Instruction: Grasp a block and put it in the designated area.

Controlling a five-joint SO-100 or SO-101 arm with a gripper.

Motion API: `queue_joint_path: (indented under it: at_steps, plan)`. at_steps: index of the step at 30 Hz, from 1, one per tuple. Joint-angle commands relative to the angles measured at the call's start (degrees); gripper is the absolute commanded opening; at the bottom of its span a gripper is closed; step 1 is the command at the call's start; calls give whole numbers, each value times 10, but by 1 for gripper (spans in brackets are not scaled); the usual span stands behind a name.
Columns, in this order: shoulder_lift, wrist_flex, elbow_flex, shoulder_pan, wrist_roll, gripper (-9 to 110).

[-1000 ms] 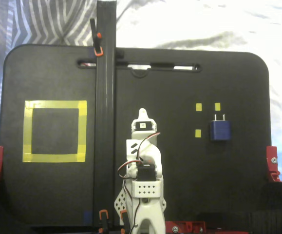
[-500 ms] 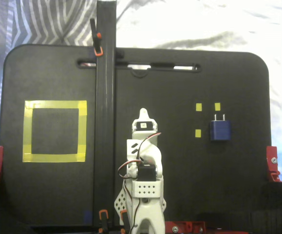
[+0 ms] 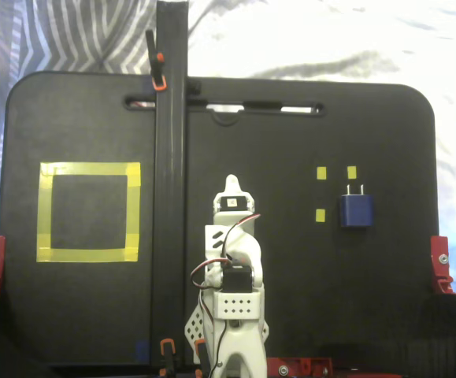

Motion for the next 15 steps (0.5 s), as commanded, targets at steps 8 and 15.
queue_joint_path:
  at_steps: [8,15]
  plan:
    - [-13,-11,0,8,-4,0]
    - [-122,0,-123,39,-77,0]
